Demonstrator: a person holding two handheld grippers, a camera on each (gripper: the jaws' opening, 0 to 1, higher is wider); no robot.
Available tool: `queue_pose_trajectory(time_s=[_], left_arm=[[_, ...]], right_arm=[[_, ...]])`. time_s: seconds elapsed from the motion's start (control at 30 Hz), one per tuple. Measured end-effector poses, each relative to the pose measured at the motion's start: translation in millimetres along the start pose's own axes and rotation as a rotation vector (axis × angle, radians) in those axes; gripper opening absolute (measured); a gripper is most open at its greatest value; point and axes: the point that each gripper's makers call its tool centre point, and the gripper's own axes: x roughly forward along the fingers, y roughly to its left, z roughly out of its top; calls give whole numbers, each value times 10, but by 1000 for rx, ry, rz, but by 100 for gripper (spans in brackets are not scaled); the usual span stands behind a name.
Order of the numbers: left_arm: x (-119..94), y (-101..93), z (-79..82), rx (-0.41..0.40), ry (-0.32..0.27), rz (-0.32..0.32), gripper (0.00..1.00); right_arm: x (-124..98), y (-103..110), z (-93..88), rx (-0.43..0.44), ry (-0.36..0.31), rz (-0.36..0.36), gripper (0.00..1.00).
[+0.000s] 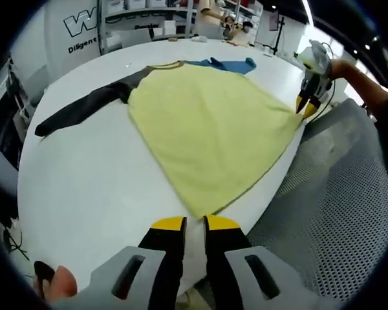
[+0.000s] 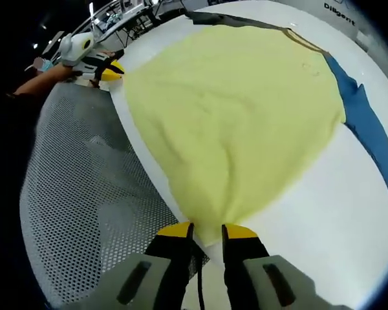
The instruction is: Fold the garment on the visible template until the final outline fits inside the template.
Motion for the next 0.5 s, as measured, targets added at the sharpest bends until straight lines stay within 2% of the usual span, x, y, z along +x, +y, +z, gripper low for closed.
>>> queue_pose_trajectory(time_s=[0.1, 0.2, 0.33, 0.5], left_arm=[[-74, 101, 143, -37, -50, 24, 8], [-135, 147, 374, -93, -129, 32, 8], [-123, 163, 566, -110, -182, 42, 8], [-44, 68, 698, -116, -210, 22, 9]], right_arm=[[-81, -44, 74, 13, -50, -17, 15], [-151, -82, 144, 34, -102, -23, 16], [-284, -157, 200, 58, -153, -40, 17], [-458, -182, 140, 83, -164, -38, 18]])
